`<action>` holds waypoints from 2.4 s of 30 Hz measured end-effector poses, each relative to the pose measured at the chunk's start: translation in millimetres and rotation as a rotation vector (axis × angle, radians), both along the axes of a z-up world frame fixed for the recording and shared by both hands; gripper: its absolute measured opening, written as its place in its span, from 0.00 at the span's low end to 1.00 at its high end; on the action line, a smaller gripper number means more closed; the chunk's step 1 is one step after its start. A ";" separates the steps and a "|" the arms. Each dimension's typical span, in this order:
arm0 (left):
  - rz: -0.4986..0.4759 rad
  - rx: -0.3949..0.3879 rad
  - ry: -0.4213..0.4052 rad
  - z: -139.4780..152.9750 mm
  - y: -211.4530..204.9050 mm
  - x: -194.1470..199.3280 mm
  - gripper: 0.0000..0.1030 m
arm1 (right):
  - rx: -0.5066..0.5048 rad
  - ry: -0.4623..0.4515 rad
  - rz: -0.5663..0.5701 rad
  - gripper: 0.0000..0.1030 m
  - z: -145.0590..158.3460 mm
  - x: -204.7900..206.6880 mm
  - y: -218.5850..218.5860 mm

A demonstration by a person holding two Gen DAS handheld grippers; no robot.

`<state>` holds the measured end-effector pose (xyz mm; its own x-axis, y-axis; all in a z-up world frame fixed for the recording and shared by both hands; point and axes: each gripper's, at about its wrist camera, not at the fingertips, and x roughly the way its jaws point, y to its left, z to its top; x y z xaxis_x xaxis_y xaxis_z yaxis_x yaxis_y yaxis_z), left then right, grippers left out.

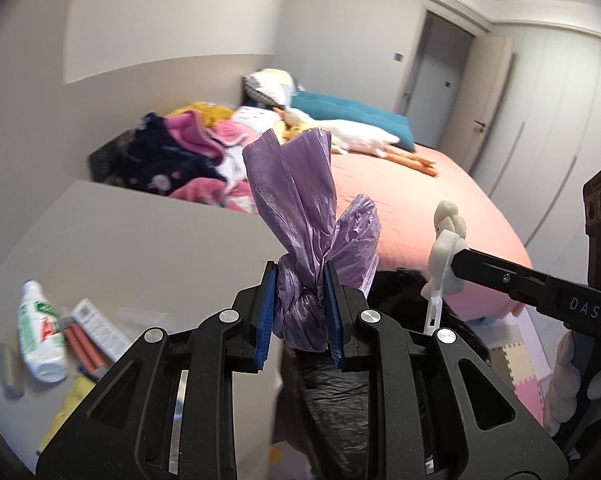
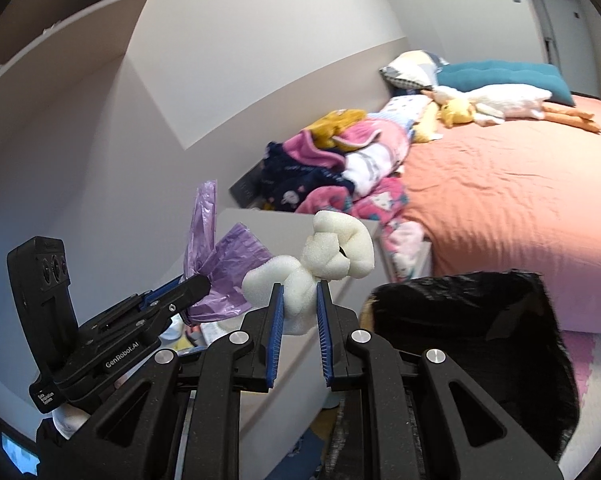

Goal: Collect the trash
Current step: 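Carry both items over the black bin and open both tools to drop them, then move both tools back over the table toward the remaining trash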

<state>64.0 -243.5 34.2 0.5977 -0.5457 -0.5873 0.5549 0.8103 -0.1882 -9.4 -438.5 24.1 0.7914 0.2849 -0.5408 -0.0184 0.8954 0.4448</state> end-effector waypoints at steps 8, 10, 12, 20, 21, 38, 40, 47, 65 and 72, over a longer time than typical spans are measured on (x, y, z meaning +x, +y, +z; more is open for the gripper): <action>-0.121 0.006 0.013 -5.0 -56.6 -4.8 0.22 | 0.001 -0.005 -0.103 0.18 0.0 -24.3 -47.9; -0.144 0.004 0.023 -7.3 -67.7 -4.6 0.24 | 0.014 -0.014 -0.132 0.23 0.5 -31.6 -60.3; -0.165 0.002 0.047 -11.3 -77.3 -2.0 0.54 | 0.036 -0.021 -0.173 0.46 0.9 -38.6 -71.0; -0.160 0.021 0.062 -17.7 -92.6 -2.2 0.94 | 0.033 -0.053 -0.310 0.71 2.4 -57.8 -95.6; -0.158 0.020 0.061 -17.2 -92.5 -2.9 0.94 | 0.032 -0.053 -0.311 0.71 2.1 -58.5 -95.8; -0.078 0.023 0.033 -6.0 -55.5 -15.1 0.94 | 0.028 -0.060 -0.189 0.71 4.6 -38.3 -60.0; -0.058 0.024 0.032 -5.3 -46.7 -16.0 0.94 | 0.027 -0.060 -0.166 0.71 4.3 -34.6 -51.7; 0.009 0.032 0.030 -4.1 -14.5 -17.2 0.94 | 0.034 -0.050 -0.089 0.71 1.3 -18.1 -20.8; 0.237 0.063 0.037 -15.8 75.9 -31.0 0.94 | 0.013 0.002 0.133 0.71 -11.5 18.9 66.1; 0.359 0.069 0.067 -31.1 111.9 -46.5 0.94 | 0.021 0.044 0.253 0.71 -25.0 30.4 97.9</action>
<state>17.4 -131.5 3.1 0.7031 -0.2658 -0.6596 0.2212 0.9632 -0.1524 20.9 -340.6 -0.9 0.6693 0.4825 -0.5650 -0.2212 0.8554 0.4684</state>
